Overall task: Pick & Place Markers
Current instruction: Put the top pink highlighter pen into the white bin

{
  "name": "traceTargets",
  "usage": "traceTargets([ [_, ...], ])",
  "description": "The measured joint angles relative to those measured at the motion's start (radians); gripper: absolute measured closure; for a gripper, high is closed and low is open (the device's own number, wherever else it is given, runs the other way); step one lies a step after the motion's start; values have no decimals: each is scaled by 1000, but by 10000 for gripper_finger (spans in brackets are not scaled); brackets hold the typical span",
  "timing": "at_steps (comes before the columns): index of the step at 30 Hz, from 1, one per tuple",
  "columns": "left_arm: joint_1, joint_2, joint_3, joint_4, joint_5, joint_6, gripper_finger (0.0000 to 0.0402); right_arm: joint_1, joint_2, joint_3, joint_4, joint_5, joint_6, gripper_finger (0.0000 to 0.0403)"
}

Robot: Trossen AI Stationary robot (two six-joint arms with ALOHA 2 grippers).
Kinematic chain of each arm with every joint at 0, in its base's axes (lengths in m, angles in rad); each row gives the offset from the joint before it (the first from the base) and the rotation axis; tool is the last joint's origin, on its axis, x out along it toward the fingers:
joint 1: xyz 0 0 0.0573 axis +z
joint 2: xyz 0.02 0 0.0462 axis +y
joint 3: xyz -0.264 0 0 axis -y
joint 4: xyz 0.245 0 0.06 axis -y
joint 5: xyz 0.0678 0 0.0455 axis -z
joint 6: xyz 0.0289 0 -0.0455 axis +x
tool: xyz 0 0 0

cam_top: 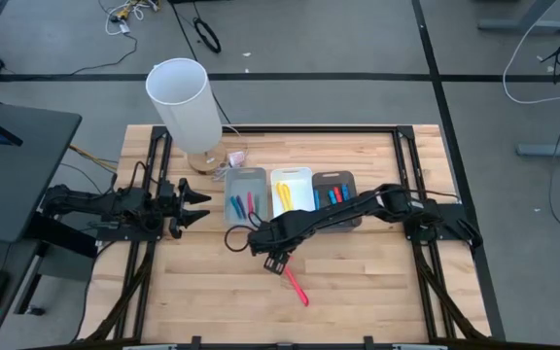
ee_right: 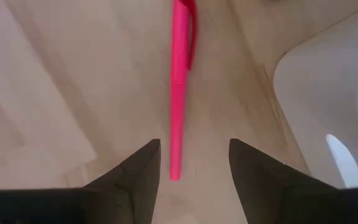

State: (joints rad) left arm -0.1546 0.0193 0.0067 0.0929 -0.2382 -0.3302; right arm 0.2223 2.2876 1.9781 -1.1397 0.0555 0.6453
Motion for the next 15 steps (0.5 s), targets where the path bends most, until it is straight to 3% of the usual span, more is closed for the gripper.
traceTargets([
  [15, 0, 0, 0, 0, 0, 0, 168, 18, 71, 0, 27, -11, -26, 211],
])
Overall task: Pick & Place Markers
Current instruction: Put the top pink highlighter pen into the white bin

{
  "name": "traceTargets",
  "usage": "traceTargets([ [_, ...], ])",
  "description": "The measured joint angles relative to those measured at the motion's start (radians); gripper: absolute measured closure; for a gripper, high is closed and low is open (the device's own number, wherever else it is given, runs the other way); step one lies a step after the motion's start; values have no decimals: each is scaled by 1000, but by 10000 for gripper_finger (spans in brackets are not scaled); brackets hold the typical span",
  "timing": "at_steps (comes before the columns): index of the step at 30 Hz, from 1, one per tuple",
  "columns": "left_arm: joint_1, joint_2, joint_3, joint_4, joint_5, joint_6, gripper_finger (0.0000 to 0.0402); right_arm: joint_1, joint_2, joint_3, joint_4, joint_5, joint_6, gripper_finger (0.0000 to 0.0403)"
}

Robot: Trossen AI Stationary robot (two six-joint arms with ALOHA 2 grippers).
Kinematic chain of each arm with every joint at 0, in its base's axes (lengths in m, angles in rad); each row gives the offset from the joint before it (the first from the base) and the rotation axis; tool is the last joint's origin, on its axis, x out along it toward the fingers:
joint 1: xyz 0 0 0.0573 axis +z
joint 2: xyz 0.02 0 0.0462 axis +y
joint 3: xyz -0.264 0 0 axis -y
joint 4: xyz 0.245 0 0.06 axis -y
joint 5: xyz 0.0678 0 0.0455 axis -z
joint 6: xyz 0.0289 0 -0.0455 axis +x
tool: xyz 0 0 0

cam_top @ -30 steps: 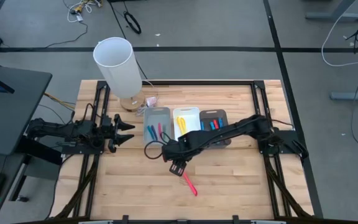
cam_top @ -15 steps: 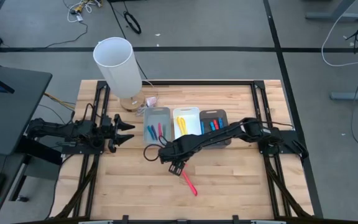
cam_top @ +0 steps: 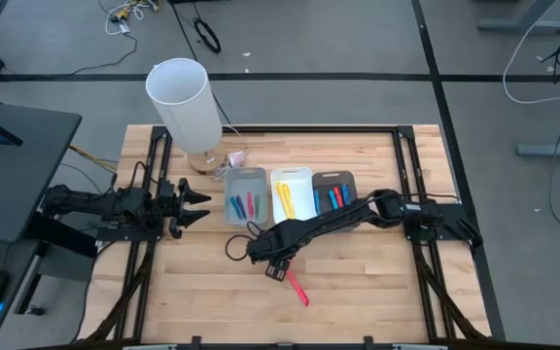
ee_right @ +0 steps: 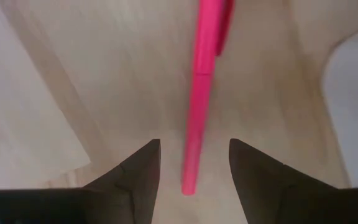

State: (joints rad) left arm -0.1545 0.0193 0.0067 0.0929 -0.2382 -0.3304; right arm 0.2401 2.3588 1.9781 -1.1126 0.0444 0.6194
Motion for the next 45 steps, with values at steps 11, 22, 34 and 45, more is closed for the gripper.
traceTargets([
  [11, 0, 0, 0, 0, 0, 0, 168, 0, 11, -31, 28, 78, -2, 217],
  [22, 0, 0, 0, 0, 0, 0, 168, 10, 5, -67, 76, 76, -13, 252],
  [34, 0, 0, 0, 0, 0, 0, 168, 14, 7, -68, 80, 53, -56, 354],
  [45, 0, 0, 0, 0, 0, 0, 168, 12, -18, -74, 59, 25, -28, 384],
])
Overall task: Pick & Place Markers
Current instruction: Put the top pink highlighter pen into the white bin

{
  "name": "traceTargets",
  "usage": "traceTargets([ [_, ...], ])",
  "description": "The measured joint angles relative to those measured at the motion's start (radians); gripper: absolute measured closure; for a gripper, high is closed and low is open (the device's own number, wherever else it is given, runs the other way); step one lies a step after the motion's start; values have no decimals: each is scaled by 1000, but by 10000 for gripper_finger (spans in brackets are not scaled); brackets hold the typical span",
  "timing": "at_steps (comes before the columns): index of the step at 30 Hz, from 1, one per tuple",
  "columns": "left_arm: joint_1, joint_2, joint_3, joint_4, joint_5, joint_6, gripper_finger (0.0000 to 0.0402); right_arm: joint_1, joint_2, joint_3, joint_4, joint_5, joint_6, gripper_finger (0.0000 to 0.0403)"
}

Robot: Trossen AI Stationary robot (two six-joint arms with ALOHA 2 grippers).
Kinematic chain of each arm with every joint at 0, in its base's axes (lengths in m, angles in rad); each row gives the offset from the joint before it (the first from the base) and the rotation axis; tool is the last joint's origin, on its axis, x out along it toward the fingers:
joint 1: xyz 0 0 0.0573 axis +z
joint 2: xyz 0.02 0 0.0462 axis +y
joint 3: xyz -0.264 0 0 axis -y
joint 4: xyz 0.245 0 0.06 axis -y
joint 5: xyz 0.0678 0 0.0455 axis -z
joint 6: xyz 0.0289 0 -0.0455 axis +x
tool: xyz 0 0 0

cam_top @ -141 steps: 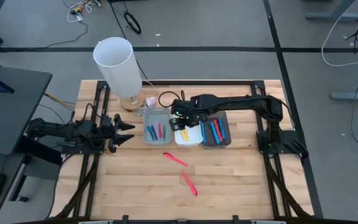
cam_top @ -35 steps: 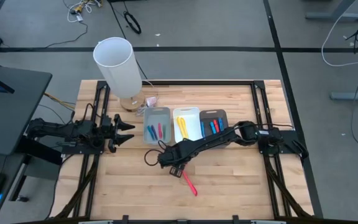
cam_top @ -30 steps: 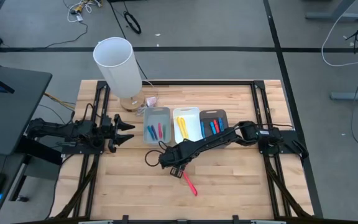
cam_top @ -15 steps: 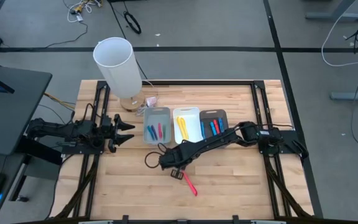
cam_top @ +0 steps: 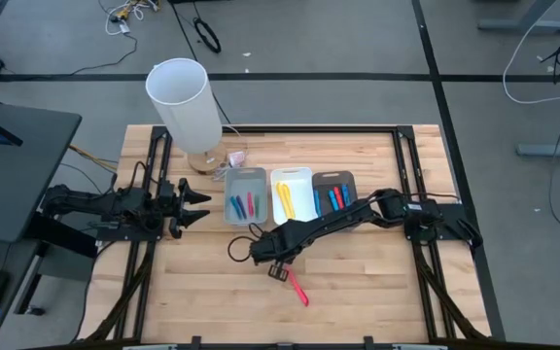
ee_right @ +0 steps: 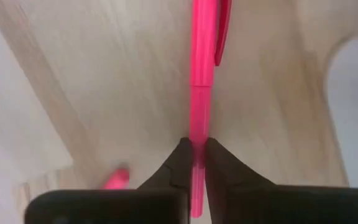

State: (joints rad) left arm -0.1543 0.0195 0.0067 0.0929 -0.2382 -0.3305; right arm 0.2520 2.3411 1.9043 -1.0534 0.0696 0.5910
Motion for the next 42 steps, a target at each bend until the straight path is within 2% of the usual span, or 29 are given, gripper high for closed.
traceTargets([
  [20, 0, 0, 0, 0, 0, 0, 168, 5, -194, 2, -137, -70, -1, 387],
  [42, 0, 0, 0, 0, 0, 0, 168, -28, -367, 5, -208, -90, 319, 387],
])
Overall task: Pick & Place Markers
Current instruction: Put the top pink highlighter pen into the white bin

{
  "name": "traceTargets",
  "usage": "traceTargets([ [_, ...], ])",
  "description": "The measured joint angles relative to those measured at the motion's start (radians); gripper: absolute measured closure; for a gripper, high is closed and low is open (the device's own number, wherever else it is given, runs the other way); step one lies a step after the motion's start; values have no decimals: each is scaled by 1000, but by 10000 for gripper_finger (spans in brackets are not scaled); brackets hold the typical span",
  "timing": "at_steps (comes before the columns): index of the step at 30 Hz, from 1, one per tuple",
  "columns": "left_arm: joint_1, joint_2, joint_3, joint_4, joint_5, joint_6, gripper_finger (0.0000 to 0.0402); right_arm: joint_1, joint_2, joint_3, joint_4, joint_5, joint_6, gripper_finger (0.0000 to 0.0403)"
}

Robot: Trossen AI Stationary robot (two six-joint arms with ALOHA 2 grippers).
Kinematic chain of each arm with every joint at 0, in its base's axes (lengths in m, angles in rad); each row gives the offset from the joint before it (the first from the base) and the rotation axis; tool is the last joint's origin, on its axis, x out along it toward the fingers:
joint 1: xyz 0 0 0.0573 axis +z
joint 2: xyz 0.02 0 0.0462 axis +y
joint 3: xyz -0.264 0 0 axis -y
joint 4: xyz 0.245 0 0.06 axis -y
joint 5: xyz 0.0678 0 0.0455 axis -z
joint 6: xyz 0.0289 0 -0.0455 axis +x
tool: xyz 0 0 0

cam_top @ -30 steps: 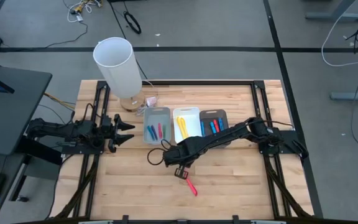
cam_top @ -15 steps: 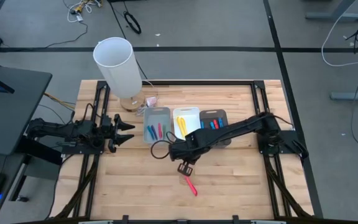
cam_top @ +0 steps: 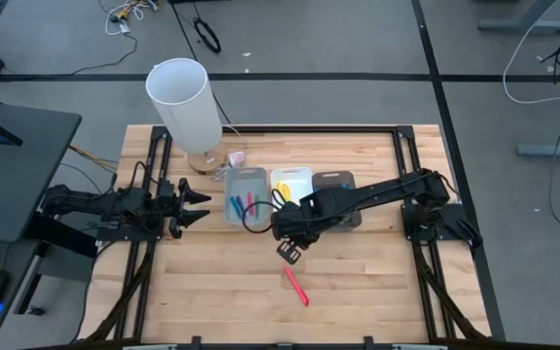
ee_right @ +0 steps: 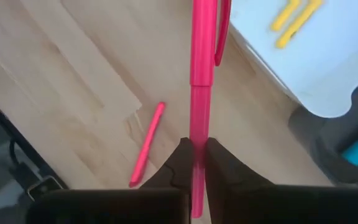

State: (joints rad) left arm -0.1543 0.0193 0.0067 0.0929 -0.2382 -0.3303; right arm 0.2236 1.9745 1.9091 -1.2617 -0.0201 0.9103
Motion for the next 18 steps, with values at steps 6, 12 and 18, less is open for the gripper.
traceTargets([
  [6, 0, 0, 0, 0, 0, 0, 168, -32, -3, 0, 0, 0, 101, 387],
  [12, 0, 0, 0, 0, 0, 0, 168, -94, -3, 0, -2, 2, 196, 387],
  [18, 0, 0, 0, 0, 0, 0, 168, -167, -3, 0, -5, 12, 263, 387],
])
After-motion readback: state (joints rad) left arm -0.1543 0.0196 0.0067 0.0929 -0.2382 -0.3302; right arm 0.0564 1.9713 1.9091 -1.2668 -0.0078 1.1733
